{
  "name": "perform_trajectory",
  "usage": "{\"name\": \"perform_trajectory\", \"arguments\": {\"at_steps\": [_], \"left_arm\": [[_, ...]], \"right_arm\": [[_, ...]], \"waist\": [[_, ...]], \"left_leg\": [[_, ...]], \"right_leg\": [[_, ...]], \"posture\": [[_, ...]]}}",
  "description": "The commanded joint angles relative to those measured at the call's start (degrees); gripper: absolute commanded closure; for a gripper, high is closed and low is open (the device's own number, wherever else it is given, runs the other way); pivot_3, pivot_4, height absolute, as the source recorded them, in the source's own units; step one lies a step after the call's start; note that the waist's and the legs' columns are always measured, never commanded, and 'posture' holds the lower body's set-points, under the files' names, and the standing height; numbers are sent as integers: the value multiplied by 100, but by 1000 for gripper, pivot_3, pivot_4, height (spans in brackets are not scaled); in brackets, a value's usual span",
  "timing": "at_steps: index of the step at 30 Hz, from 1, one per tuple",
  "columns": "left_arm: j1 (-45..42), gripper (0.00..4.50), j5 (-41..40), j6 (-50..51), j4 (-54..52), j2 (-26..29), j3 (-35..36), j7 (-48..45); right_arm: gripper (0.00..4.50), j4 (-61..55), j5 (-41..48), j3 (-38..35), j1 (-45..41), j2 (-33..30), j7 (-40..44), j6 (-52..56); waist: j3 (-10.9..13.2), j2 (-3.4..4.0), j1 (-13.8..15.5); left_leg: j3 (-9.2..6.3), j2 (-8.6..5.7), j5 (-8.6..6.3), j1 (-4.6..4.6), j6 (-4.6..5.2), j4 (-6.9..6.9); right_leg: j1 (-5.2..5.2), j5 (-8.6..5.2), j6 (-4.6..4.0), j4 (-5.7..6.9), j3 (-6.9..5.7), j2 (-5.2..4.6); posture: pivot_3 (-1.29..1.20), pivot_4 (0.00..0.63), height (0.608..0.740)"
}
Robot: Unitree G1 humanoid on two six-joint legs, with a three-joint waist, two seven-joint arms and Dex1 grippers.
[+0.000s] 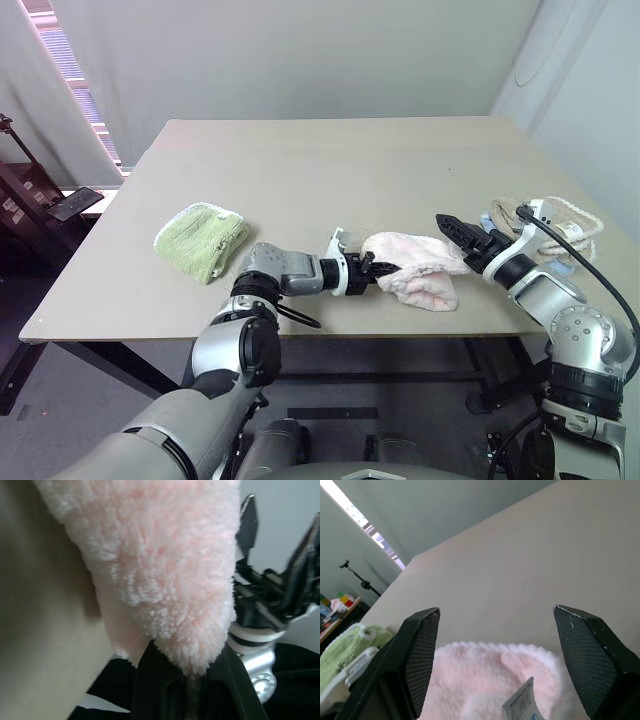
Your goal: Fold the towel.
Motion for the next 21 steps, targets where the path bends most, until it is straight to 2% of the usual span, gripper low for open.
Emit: {"name": "perform_trajectory", "arguments": {"at_steps": [1,8,13,21], "left_arm": [[-260,4476,2,211,-834,331,-551,-375],[-746,4476,-25,59,-1247,1224,-478,-328],[-971,4476,-51,-570,-1342,2009,107,233],[-586,4476,-126,-1509,-2307,3018,757,680]], "right_arm": [[706,-229,45,-49,-53,32,76,-239],[706,43,-5,-27,-226,149,107,-545],[706,399,-165,105,-433,253,267,-848],[706,1019,-371,435,-888,412,653,-1123]], "waist": [[1,1,-16],[0,2,-151],[1,1,-207],[2,1,-302]], "left_leg": [[0,0,0,0,0,0],[0,1,0,2,-1,-2],[0,1,2,2,-4,-9],[1,2,10,3,-17,-15]], "right_leg": [[-1,0,0,1,3,1],[-7,2,3,4,18,14],[-28,11,19,20,33,27],[-39,13,20,31,35,29]], "posture": [[0,0,737],[0,0,737],[0,0,737],[0,0,737]]}}
